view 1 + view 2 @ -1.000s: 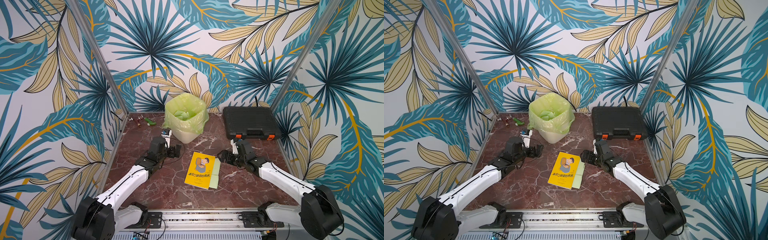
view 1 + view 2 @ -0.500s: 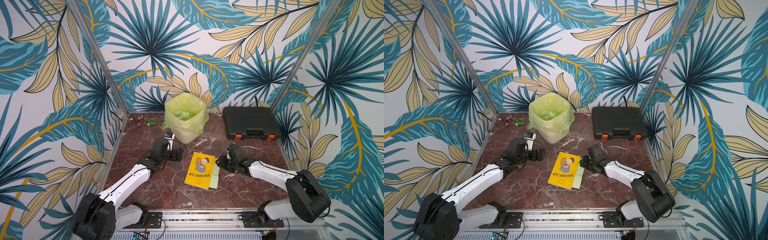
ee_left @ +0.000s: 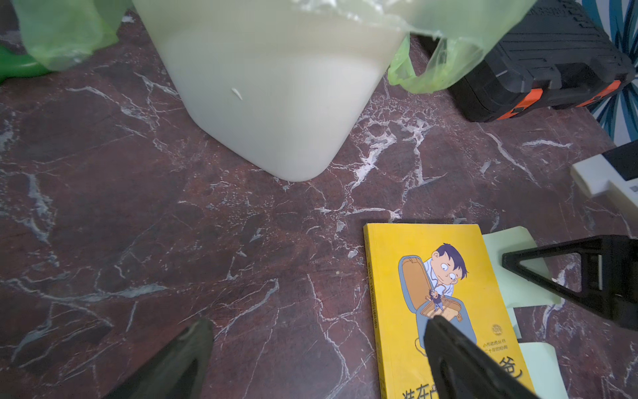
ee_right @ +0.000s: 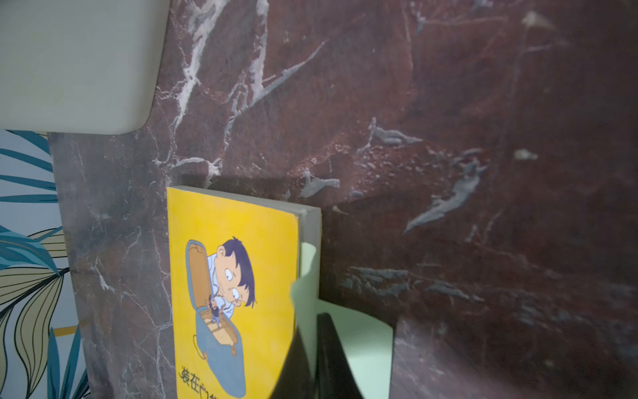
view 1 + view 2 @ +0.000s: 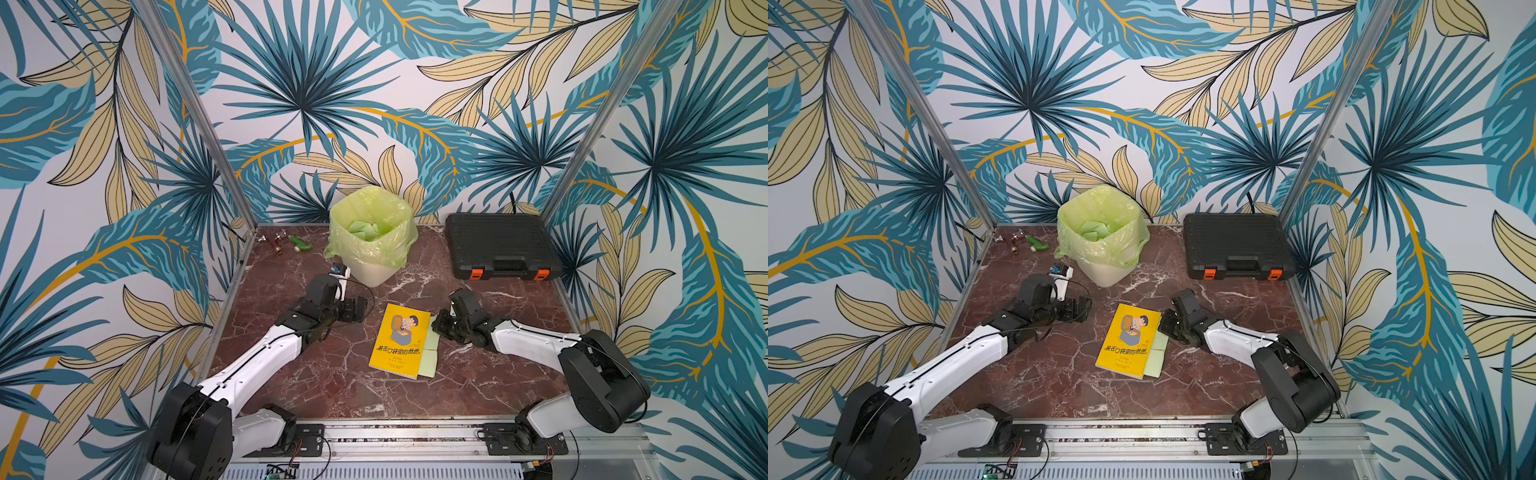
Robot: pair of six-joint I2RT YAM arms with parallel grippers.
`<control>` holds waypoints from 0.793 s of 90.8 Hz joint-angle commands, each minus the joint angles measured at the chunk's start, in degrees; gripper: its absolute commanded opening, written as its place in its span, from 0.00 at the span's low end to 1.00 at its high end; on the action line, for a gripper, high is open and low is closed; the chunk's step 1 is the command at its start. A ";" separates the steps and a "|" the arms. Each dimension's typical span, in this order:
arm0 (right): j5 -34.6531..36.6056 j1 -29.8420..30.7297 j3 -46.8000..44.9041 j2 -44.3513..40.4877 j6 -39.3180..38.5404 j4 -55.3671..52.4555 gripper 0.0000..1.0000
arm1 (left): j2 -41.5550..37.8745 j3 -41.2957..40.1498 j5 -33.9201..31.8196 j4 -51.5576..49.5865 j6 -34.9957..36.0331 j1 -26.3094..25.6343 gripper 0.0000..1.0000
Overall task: Peel off the used sticky note
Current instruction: Open the book at the center of the board.
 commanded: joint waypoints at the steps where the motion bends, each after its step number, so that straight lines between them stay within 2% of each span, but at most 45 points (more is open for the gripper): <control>1: -0.88 0.36 -0.02 -1.72 -2.02 1.62 0.05 | 0.61 2.87 2.13 -1.67 -0.07 -0.72 1.00; 31: -12.34 0.37 6.84 1.91 -6.57 7.35 0.03 | 2.89 8.63 7.52 -8.18 3.37 -6.01 1.00; 51: -19.44 0.39 11.88 7.38 -6.18 13.14 0.03 | 3.33 9.79 10.14 -10.45 4.96 -9.57 1.00; 72: -26.85 0.37 15.19 12.52 -3.88 21.06 0.03 | 2.78 9.12 10.99 -10.59 4.66 -10.60 1.00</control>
